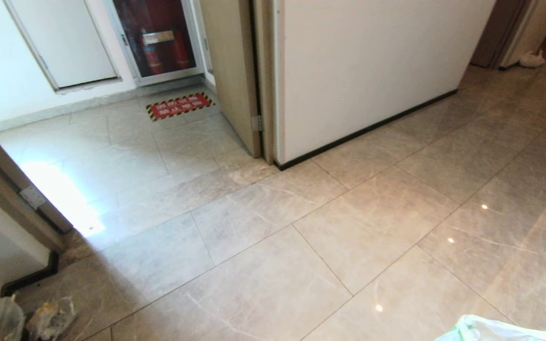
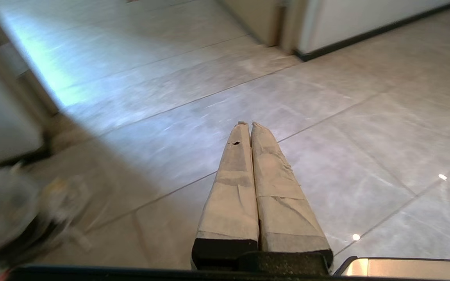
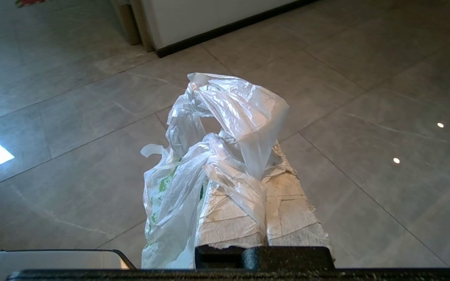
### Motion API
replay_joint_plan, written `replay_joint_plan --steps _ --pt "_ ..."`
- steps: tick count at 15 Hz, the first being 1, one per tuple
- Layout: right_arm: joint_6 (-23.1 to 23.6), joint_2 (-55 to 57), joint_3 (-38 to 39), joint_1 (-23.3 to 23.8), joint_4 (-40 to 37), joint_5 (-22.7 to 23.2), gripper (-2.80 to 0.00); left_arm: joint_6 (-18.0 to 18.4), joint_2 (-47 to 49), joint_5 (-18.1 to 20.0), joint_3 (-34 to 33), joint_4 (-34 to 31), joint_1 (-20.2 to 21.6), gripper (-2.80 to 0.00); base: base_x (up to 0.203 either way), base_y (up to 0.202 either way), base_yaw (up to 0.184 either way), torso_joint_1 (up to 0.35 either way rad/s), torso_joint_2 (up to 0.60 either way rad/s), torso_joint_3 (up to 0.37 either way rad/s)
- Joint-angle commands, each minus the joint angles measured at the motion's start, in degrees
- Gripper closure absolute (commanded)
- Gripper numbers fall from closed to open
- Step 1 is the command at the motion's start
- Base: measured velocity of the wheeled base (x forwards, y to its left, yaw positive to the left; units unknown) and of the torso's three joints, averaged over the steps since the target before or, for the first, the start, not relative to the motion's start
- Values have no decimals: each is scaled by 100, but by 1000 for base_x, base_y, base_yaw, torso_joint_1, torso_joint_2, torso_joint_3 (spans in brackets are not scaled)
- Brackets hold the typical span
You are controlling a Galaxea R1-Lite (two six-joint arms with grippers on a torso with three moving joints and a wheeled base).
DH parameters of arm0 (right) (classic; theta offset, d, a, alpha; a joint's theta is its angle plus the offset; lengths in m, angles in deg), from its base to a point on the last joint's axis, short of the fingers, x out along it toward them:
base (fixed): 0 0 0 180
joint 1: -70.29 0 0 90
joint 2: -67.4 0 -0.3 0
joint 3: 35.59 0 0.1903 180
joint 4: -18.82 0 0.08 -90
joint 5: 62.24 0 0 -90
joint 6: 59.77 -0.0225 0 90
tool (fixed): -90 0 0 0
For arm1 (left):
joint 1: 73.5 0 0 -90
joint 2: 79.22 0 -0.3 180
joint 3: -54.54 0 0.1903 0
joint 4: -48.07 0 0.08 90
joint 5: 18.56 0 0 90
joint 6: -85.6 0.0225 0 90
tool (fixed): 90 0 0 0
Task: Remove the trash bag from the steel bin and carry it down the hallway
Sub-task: Put the trash bag at the door
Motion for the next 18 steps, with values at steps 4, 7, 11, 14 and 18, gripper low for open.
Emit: replay_joint_plan --steps 4,7,11,14,18 --pt "-1 0 0 -1 4 -1 0 -11 0 -2 0 -3 0 0 0 9 -172 4 4 4" --pt "-1 9 0 -1 4 -1 0 -20 0 -2 0 -3 0 0 0 8 -169 3 7 1" --pt "-1 9 0 -1 4 -1 0 -28 3 -8 0 -3 0 0 0 4 -122 2 4 3" --pt "-1 9 0 -1 4 -1 0 -28 0 -2 0 -3 0 0 0 0 0 1 1 -92" --pt "-27 9 0 -1 4 -1 0 -28 3 -2 0 -4 0 0 0 0 0 3 1 -190"
